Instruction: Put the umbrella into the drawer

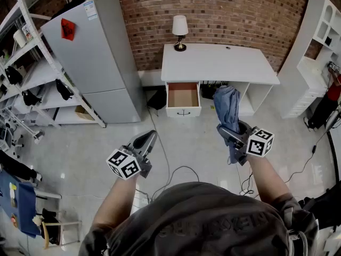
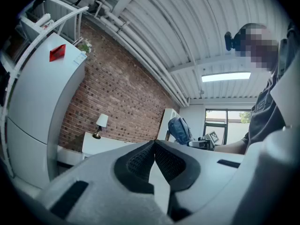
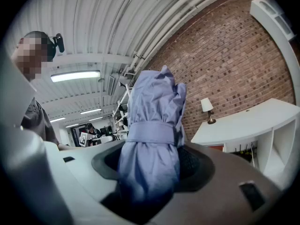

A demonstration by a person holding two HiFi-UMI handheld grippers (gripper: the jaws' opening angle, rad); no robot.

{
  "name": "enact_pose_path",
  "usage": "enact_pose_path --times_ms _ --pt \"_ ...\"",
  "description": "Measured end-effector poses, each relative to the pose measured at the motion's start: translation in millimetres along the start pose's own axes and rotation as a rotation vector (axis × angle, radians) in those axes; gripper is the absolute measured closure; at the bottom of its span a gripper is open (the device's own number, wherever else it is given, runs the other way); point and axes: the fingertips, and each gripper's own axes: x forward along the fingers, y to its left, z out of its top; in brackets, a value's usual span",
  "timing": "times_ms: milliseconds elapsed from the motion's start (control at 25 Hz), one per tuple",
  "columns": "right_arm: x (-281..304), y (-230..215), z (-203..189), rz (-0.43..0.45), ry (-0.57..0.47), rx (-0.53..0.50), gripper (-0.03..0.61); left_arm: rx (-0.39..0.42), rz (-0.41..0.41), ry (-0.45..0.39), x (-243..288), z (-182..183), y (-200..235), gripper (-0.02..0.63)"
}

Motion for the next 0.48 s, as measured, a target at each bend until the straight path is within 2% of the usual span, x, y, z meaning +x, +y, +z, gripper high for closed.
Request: enact_pose_path --times_ms 480 --pt "-17 -13 5 0.022 0.011 -0.006 0.314 0.008 0.02 0.007 18 -6 -18 0.614"
